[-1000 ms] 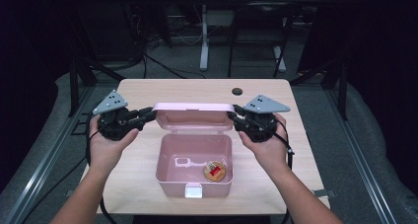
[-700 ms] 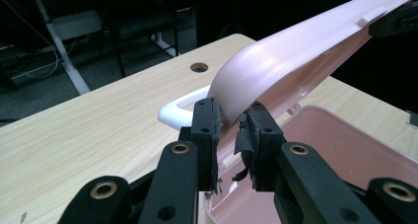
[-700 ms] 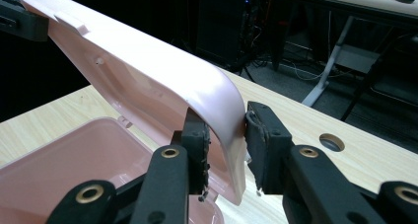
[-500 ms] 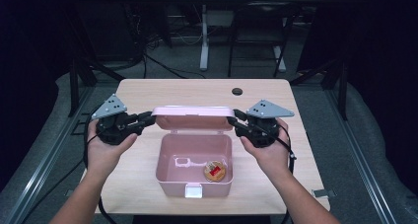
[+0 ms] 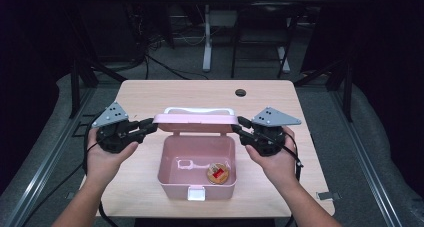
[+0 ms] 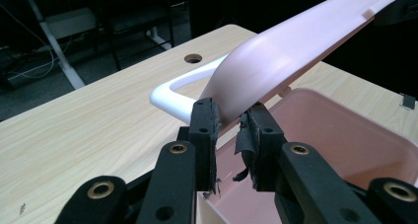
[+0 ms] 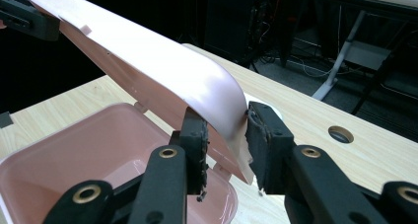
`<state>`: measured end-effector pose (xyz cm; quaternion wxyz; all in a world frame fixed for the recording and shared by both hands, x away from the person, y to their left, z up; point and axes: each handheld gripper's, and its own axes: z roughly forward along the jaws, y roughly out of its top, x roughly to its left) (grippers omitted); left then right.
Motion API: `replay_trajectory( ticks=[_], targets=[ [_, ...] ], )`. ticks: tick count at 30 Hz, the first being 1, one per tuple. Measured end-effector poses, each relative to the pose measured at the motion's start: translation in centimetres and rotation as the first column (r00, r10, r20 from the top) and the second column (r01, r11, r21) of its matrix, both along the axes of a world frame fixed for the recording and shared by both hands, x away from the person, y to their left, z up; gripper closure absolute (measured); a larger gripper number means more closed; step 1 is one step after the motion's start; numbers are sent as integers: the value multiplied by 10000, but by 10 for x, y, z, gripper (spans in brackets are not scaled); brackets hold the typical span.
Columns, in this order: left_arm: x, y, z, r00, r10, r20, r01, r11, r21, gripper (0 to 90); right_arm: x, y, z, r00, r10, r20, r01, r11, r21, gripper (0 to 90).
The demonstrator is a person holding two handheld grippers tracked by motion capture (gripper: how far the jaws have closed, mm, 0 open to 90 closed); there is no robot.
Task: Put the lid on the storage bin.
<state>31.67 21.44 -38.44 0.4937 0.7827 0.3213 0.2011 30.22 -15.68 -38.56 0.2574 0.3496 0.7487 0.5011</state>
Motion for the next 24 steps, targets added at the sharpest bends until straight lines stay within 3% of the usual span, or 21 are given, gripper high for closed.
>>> replay_trajectory(
  ticks=[24],
  targets=[
    [-18,4,-9,9995,-292,-109,293,9996,13,777,-19,-6,-11,9997,232,-119,-231,9997,74,718]
  ],
)
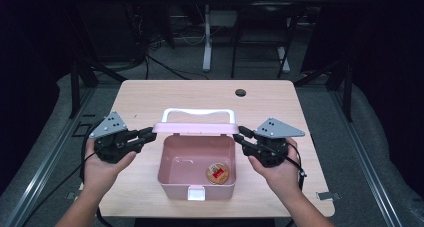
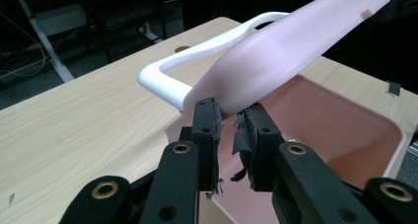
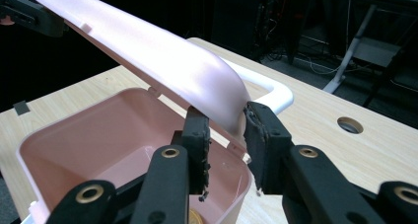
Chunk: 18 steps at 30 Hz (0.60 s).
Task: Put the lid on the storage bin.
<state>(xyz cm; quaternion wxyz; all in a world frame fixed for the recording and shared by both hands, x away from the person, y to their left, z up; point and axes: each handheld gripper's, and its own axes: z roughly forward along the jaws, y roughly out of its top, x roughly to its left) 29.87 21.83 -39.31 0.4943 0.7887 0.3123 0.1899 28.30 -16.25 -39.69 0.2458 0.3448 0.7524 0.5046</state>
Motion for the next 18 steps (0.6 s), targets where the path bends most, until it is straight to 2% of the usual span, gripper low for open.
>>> replay_trajectory(
  ticks=[11,18],
  targets=[
    [-6,1,-3,10000,-59,-10,59,10000,73,781,-10,-9,-7,9999,34,-140,-33,10000,61,721],
    [-11,1,-4,9999,-110,22,109,9999,76,782,-9,-20,-13,9991,-358,-232,362,9992,164,728]
  ],
)
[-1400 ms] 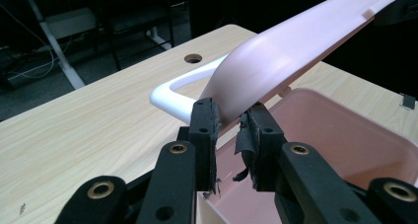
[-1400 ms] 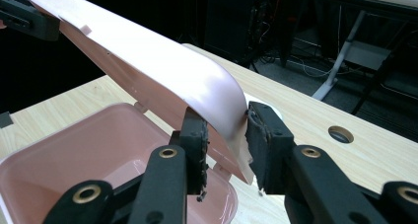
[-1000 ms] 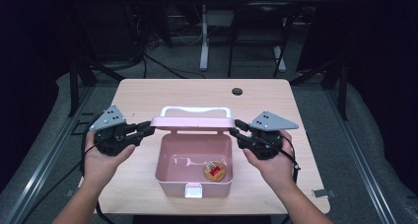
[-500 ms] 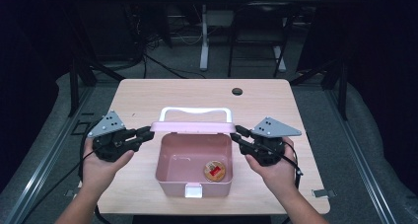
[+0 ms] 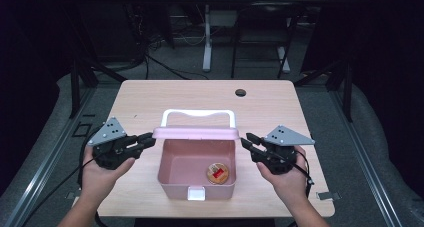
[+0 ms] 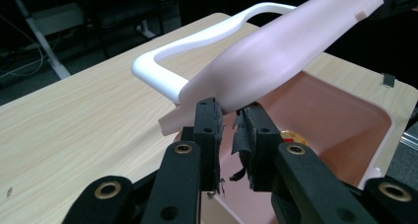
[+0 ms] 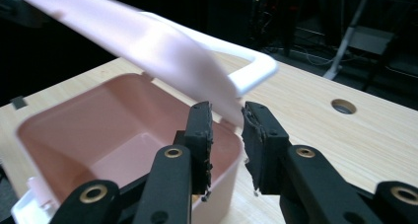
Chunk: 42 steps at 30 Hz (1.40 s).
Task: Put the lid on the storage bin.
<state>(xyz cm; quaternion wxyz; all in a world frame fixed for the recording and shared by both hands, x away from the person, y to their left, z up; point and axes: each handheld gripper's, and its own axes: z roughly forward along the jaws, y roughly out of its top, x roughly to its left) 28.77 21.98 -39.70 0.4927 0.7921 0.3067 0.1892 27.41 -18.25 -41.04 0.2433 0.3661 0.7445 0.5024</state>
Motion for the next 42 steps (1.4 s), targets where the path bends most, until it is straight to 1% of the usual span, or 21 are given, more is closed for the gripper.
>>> replay_trajectory(
  ticks=[3,5,6,14,16,22,27,30,35,39,42],
  targets=[
    [-2,0,-1,10000,-6,-26,6,10000,-9,782,2,-4,-1,9999,-92,-82,94,9997,218,733],
    [-2,0,-1,10000,-11,-10,11,10000,26,782,3,-5,-1,9999,-106,-98,108,9997,229,733],
    [-4,0,-2,10000,-28,-28,28,10000,81,782,4,-6,-1,9998,-151,-130,155,9994,317,736],
    [-8,1,-6,9999,-69,-92,70,10000,56,781,8,-6,-2,9994,-184,-284,197,9988,444,736],
    [-10,1,-7,9999,-83,-89,84,9999,60,781,10,-6,-3,9992,-217,-333,237,9977,638,737],
    [-14,3,-12,9998,-105,-148,105,9999,-19,781,15,-5,-1,9988,-240,-418,274,9963,812,737],
    [-16,4,-15,9997,-145,-216,144,9999,-76,780,19,-4,-1,9980,-196,-604,251,9956,907,738],
    [-19,5,-18,9995,-165,-262,161,9998,-147,782,20,-3,-2,9979,-203,-618,255,9960,857,740],
    [-21,5,-21,9994,-209,-283,205,9997,-133,783,19,-4,-3,9979,-262,-591,312,9958,863,743],
    [-25,5,-25,9994,-191,-292,184,9996,-230,782,20,-7,-7,9973,-305,-668,374,9937,1053,743],
    [-26,6,-26,9993,-192,-328,186,9997,-180,783,20,-8,-9,9969,-302,-726,380,9933,1088,743]
  ],
)
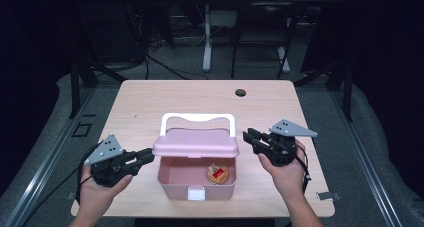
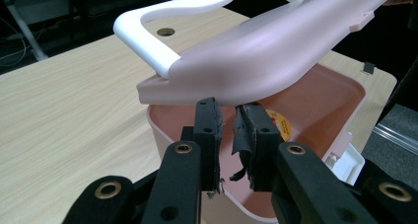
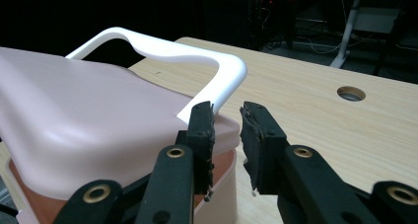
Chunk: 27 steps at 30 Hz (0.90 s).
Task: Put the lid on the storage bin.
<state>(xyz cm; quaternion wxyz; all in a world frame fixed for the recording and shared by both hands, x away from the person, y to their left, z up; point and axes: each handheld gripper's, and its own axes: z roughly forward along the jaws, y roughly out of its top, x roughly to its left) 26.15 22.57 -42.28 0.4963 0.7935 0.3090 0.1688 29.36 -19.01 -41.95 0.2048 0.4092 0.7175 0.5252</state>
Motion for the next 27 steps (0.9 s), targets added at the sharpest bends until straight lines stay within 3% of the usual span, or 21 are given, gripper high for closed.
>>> replay_trajectory(
  ticks=[27],
  targets=[
    [-18,1,-17,9999,-77,-65,77,10000,-11,784,-3,-4,-11,9996,44,-275,-37,9997,239,744]
  ],
)
